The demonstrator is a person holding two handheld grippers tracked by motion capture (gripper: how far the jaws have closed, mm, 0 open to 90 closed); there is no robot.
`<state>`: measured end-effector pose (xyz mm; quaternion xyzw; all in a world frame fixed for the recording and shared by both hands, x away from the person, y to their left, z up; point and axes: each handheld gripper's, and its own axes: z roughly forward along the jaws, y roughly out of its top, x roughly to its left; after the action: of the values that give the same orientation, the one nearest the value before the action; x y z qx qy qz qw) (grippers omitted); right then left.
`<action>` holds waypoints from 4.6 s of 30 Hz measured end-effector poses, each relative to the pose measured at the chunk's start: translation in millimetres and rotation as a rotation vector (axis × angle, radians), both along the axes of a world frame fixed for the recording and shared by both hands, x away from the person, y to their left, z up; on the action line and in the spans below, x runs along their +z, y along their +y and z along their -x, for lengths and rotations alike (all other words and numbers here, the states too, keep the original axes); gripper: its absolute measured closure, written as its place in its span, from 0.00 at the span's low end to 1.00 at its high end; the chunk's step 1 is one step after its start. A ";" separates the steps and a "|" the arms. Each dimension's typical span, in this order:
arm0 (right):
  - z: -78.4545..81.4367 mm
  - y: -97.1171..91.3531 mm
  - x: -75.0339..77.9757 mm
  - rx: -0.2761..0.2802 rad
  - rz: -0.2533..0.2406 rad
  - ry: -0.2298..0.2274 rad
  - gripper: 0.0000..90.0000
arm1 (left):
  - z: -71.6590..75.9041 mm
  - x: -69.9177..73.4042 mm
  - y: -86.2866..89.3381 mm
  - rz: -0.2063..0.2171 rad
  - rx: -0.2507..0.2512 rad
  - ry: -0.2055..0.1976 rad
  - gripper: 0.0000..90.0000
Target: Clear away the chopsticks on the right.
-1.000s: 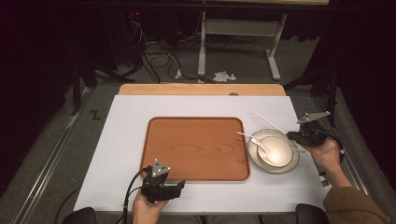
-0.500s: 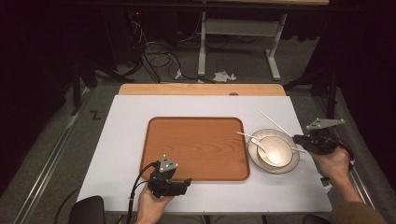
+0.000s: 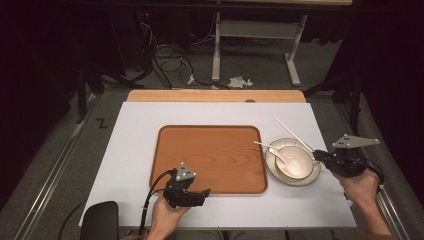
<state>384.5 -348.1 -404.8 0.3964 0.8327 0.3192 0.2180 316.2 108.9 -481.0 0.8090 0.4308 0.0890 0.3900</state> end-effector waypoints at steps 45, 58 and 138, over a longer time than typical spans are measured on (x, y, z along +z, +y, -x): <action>43.6 128.8 -25.6 0.179 -0.053 0.070 0.94 | -1.5 3.6 -1.2 0.002 -0.005 -0.015 0.33; 22.7 159.4 -51.1 0.174 -0.002 0.137 0.94 | 4.1 4.1 6.1 0.000 0.030 -0.019 0.32; 17.5 121.6 -29.6 0.124 -0.169 0.014 0.77 | 5.9 1.0 4.3 -0.040 0.032 -0.012 0.32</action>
<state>367.0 -226.5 -434.5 0.3632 0.8274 0.3983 0.1580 310.3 113.3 -480.0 0.8091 0.4395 0.1086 0.3747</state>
